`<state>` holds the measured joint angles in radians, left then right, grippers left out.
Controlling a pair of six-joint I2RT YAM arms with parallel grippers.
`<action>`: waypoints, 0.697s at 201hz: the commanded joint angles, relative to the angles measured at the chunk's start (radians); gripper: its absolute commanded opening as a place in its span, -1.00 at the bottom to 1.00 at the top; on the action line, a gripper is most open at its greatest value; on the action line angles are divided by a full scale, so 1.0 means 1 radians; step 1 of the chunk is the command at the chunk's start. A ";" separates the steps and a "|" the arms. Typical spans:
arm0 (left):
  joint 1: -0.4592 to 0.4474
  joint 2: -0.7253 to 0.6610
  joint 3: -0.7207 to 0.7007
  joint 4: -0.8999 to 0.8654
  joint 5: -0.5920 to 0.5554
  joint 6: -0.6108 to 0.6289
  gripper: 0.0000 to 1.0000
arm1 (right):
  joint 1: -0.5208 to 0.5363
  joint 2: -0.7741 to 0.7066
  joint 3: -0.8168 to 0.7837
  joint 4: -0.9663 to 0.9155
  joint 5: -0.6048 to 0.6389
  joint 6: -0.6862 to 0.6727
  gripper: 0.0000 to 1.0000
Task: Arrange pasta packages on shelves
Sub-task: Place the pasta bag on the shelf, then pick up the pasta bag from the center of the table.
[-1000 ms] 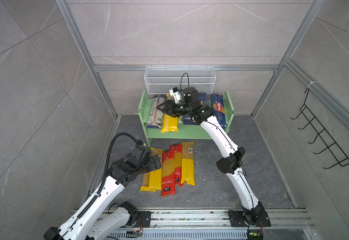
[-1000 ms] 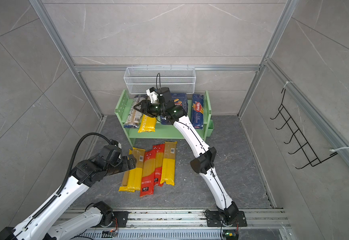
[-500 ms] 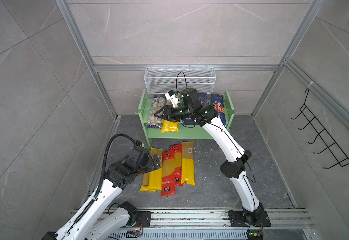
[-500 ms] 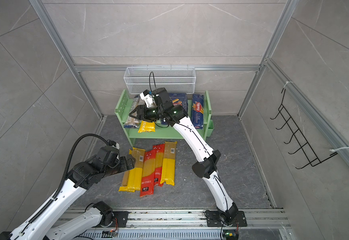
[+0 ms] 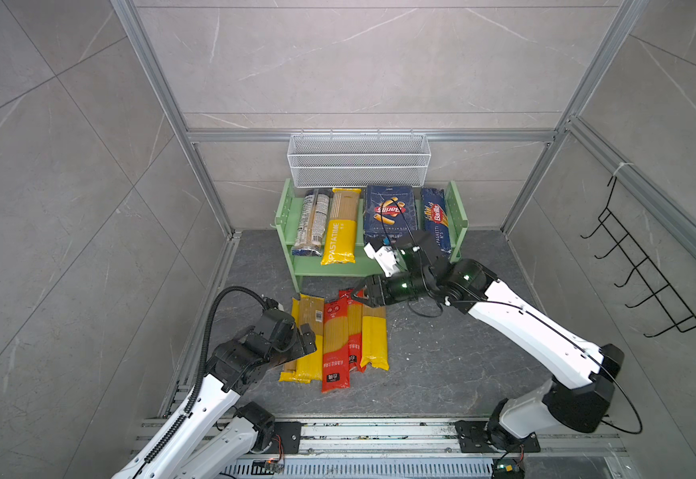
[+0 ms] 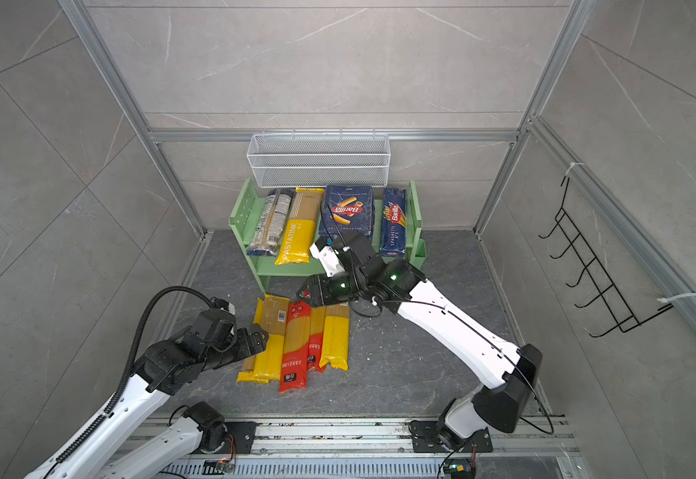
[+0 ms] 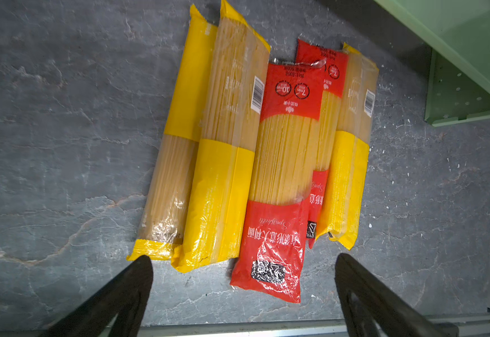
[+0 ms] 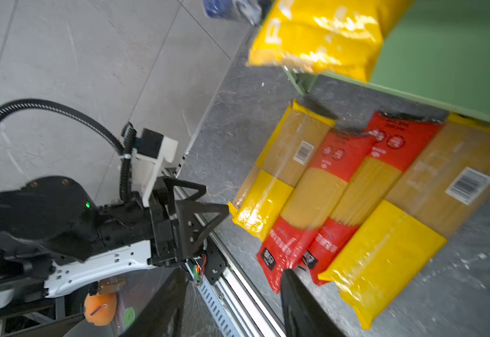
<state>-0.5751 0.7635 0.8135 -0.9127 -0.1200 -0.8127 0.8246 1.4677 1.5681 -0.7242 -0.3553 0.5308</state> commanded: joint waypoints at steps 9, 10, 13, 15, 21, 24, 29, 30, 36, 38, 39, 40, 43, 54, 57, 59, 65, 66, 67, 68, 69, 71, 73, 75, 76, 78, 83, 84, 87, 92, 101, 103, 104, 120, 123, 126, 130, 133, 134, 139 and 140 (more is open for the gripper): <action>0.002 0.011 -0.029 0.077 0.071 -0.046 0.96 | 0.003 -0.123 -0.190 0.080 0.061 0.022 0.10; 0.001 0.011 -0.032 0.080 0.073 -0.048 0.96 | 0.004 -0.127 -0.195 0.082 0.061 0.023 0.10; -0.001 0.012 -0.039 0.089 0.077 -0.051 0.95 | 0.003 -0.138 -0.211 0.084 0.067 0.024 0.10; -0.001 0.013 -0.043 0.095 0.080 -0.053 0.95 | 0.004 -0.143 -0.222 0.084 0.070 0.024 0.10; -0.005 0.014 -0.059 0.111 0.089 -0.063 0.95 | 0.003 -0.161 -0.254 0.088 0.078 0.027 0.10; -0.006 0.016 -0.066 0.120 0.093 -0.068 0.95 | 0.004 -0.171 -0.270 0.093 0.082 0.028 0.10; -0.012 0.020 -0.079 0.130 0.095 -0.076 0.95 | 0.004 -0.185 -0.296 0.099 0.086 0.031 0.10; -0.013 0.022 -0.081 0.133 0.095 -0.077 0.95 | 0.004 -0.187 -0.303 0.102 0.087 0.032 0.10; -0.024 0.027 -0.095 0.142 0.092 -0.088 0.95 | 0.004 -0.204 -0.336 0.109 0.095 0.038 0.10; -0.028 0.029 -0.098 0.145 0.089 -0.090 0.95 | 0.004 -0.209 -0.347 0.112 0.097 0.040 0.10; -0.032 0.031 -0.100 0.147 0.087 -0.092 0.95 | 0.004 -0.211 -0.353 0.114 0.097 0.041 0.10; -0.035 0.032 -0.102 0.148 0.085 -0.094 0.95 | 0.004 -0.213 -0.358 0.116 0.097 0.043 0.10; -0.045 0.037 -0.108 0.152 0.079 -0.100 0.94 | 0.004 -0.220 -0.377 0.120 0.100 0.045 0.10; -0.096 0.059 -0.118 0.161 0.041 -0.119 0.95 | 0.004 -0.242 -0.435 0.137 0.110 0.056 0.10; -0.112 0.067 -0.118 0.162 0.027 -0.126 0.95 | 0.004 -0.247 -0.451 0.141 0.114 0.058 0.10; -0.124 0.073 -0.118 0.163 0.019 -0.131 0.94 | 0.004 -0.250 -0.460 0.145 0.115 0.059 0.10; -0.161 0.090 -0.117 0.167 -0.008 -0.143 0.94 | 0.004 -0.259 -0.487 0.153 0.119 0.063 0.10; -0.167 0.095 -0.117 0.168 -0.012 -0.143 0.94 | 0.004 -0.260 -0.493 0.154 0.120 0.064 0.10; -0.175 0.098 -0.116 0.168 -0.016 -0.146 0.94 | 0.004 -0.262 -0.498 0.155 0.122 0.064 0.10; -0.180 0.101 -0.116 0.169 -0.022 -0.147 0.94 | 0.004 -0.264 -0.501 0.157 0.123 0.065 0.10; -0.186 0.103 -0.116 0.170 -0.026 -0.149 0.95 | 0.004 -0.265 -0.505 0.159 0.124 0.065 0.10; -0.198 0.113 -0.114 0.171 -0.033 -0.152 0.95 | 0.004 -0.267 -0.517 0.161 0.128 0.067 0.10; -0.210 0.118 -0.113 0.173 -0.043 -0.156 0.95 | 0.004 -0.271 -0.524 0.164 0.132 0.068 0.10; -0.222 0.126 -0.112 0.174 -0.051 -0.160 0.95 | 0.005 -0.274 -0.534 0.165 0.136 0.069 0.10; -0.228 0.129 -0.111 0.176 -0.056 -0.162 0.95 | 0.004 -0.276 -0.539 0.166 0.137 0.070 0.10; -0.238 0.137 -0.110 0.178 -0.064 -0.165 0.95 | 0.005 -0.278 -0.548 0.169 0.143 0.072 0.10; -0.266 0.157 -0.107 0.186 -0.082 -0.175 0.95 | 0.005 -0.282 -0.569 0.173 0.152 0.075 0.10; -0.270 0.161 -0.107 0.187 -0.084 -0.178 0.95 | 0.004 -0.283 -0.574 0.175 0.153 0.076 0.10; -0.286 0.173 -0.107 0.193 -0.091 -0.182 0.95 | 0.005 -0.286 -0.587 0.179 0.159 0.078 0.10; -0.307 0.193 -0.109 0.205 -0.102 -0.191 0.95 | 0.005 -0.289 -0.610 0.187 0.167 0.079 0.10; -0.342 0.229 -0.116 0.235 -0.111 -0.203 0.94 | 0.007 -0.296 -0.652 0.202 0.183 0.085 0.10; -0.349 0.239 -0.118 0.241 -0.111 -0.206 0.93 | 0.007 -0.297 -0.661 0.204 0.186 0.087 0.10; -0.353 0.242 -0.119 0.245 -0.112 -0.208 0.93 | 0.006 -0.297 -0.666 0.207 0.189 0.088 0.10; -0.400 0.309 -0.130 0.290 -0.117 -0.232 0.90 | 0.007 -0.296 -0.728 0.233 0.208 0.100 0.11; -0.409 0.321 -0.129 0.296 -0.120 -0.236 0.90 | 0.007 -0.294 -0.738 0.238 0.209 0.102 0.11; -0.416 0.332 -0.130 0.299 -0.123 -0.242 0.89 | 0.006 -0.292 -0.748 0.245 0.211 0.105 0.12; -0.426 0.346 -0.130 0.302 -0.128 -0.247 0.89 | 0.008 -0.290 -0.757 0.254 0.210 0.107 0.12; -0.433 0.356 -0.129 0.301 -0.133 -0.251 0.89 | 0.008 -0.286 -0.767 0.260 0.212 0.109 0.12; -0.435 0.361 -0.129 0.303 -0.135 -0.251 0.89 | 0.008 -0.285 -0.768 0.263 0.212 0.110 0.13; -0.443 0.375 -0.129 0.304 -0.140 -0.257 0.89 | 0.008 -0.279 -0.780 0.271 0.216 0.113 0.20; -0.446 0.377 -0.129 0.304 -0.141 -0.259 0.89 | 0.009 -0.276 -0.781 0.273 0.217 0.113 0.23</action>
<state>-0.9760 1.0824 0.6876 -0.6640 -0.2001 -1.0111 0.8249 1.1873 0.8417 -0.5228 -0.1852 0.6136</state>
